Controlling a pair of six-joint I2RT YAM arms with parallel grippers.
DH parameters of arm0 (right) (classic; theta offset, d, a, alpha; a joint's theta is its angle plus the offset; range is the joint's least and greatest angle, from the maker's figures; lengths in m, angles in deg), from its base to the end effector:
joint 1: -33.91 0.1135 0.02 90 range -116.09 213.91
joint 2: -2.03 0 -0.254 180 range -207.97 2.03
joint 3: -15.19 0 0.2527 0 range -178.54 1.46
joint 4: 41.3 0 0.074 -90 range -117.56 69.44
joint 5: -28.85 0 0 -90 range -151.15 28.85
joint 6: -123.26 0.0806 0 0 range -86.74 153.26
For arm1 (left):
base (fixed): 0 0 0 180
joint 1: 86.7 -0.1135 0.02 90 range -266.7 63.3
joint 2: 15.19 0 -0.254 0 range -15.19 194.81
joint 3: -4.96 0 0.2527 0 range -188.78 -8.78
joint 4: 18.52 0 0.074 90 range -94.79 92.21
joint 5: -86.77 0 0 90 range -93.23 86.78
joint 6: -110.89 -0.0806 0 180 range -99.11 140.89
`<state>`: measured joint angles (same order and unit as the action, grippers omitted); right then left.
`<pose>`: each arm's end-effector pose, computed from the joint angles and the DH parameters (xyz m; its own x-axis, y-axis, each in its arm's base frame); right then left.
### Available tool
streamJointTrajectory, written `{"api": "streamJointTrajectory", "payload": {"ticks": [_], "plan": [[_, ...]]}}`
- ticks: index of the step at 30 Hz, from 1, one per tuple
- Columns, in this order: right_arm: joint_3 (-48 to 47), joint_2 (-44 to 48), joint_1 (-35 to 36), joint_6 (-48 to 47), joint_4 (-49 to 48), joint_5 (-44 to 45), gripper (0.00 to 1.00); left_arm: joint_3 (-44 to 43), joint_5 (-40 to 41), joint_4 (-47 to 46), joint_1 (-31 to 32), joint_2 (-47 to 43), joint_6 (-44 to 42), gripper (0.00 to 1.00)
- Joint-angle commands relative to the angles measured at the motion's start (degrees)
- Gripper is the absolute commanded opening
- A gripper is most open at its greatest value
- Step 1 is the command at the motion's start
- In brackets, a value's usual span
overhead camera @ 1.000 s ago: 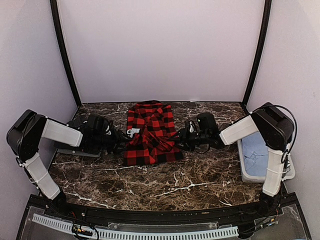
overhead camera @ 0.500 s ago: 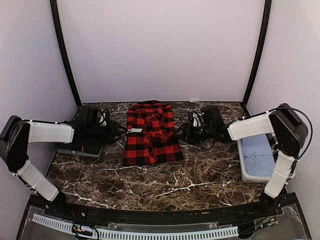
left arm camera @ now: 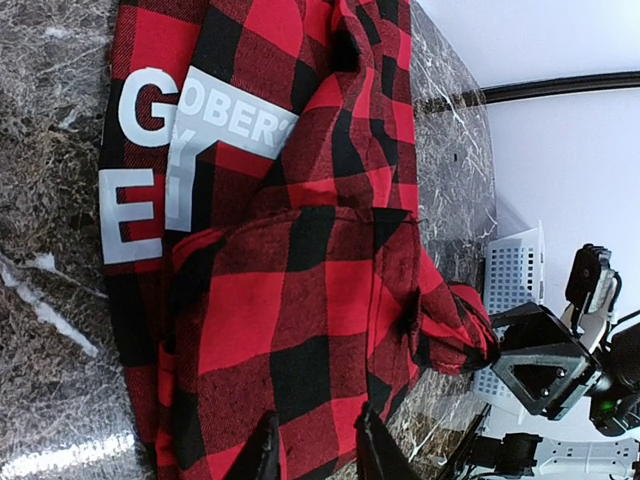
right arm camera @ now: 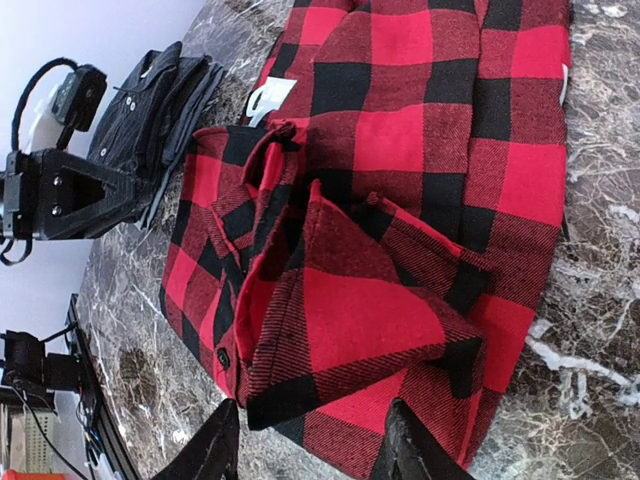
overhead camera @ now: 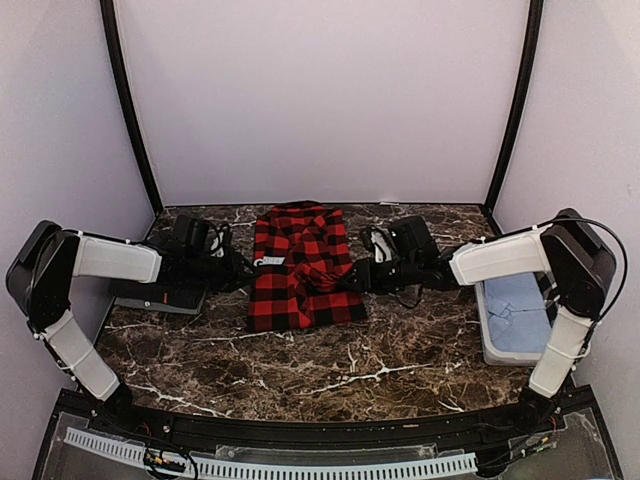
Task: Fold and stack the long sleeve shirts
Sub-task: Fold the rectangle-folded shirt at the center of the board.
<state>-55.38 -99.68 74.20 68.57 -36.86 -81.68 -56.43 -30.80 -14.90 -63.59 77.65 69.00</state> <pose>0.2940 0.2863 0.1446 -0.8380 -0.0008 -0.5457 -0.4152 0.6499 0.6366 0.3231 -0.1784 0.1518 -0.8712 -0.3457 -0.3485 0.0715 0.6130 -0.7868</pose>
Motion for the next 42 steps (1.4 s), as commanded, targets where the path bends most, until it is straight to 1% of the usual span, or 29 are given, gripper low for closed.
{"api": "streamJointTrajectory", "payload": {"ticks": [1,3,5,7,9,10,14,18,19,21,24,26,32,36,42], "plan": [[2.0,5.1,1.4,-3.5,-2.3,3.5,0.52,-2.4,-1.0,0.3,0.3,1.2,-1.2,0.24],[3.9,7.0,1.4,-3.6,-3.7,4.5,0.6,-2.6,-1.1,0.3,0.4,1.6,-1.2,0.24],[5.6,8.8,1.3,-3.9,-5.2,5.4,0.64,-2.6,-1.0,0.4,0.4,1.9,-1.2,0.24],[7.0,10.1,1.5,-4.3,-6.1,5.4,0.66,-2.6,-0.9,0.4,0.4,2.0,-1.0,0.23],[7.6,10.7,1.7,-5.2,-6.0,5.5,0.65,-2.6,-0.9,0.4,0.4,2.1,-1.0,0.23],[7.6,10.8,2.0,-5.9,-5.3,5.6,0.62,-2.7,-0.9,0.3,0.4,2.1,-0.9,0.23],[6.2,9.8,5.3,-10.3,-0.9,7.9,0.47,-3.0,-0.9,0.6,0.4,2.1,-1.1,0.22],[3.7,6.1,8.6,-12.0,1.8,8.8,0.33,-3.3,-0.9,0.7,0.4,2.5,-1.0,0.21],[2.9,5.0,8.9,-12.1,2.1,8.9,0.3,-3.4,-1.0,0.6,0.4,2.5,-0.9,0.2],[1.3,2.6,9.2,-11.7,2.3,9.4,0.27,-3.4,-1.2,0.4,0.4,2.8,-0.8,0.2],[-3.3,-1.4,9.1,-11.6,3.4,11.2,0.25,-3.4,-1.3,0.4,0.4,2.9,-0.6,0.19],[-8.0,-5.1,8.7,-12.0,6.4,13.3,0.25,-3.4,-1.3,0.6,0.4,2.8,-0.6,0.19],[-23.0,-15.0,5.7,-12.3,14.3,16.6,0.29,-3.6,-1.3,0.9,0.4,2.6,-0.7,0.18],[-33.1,-22.8,3.5,-12.1,20.4,18.1,0.33,-3.8,-1.2,1.5,0.4,1.7,-0.6,0.18],[-41.5,-29.3,2.7,-13.2,23.3,18.2,0.43,-4.7,-0.2,3.1,0.4,1.1,-1.5,0.19]]}}
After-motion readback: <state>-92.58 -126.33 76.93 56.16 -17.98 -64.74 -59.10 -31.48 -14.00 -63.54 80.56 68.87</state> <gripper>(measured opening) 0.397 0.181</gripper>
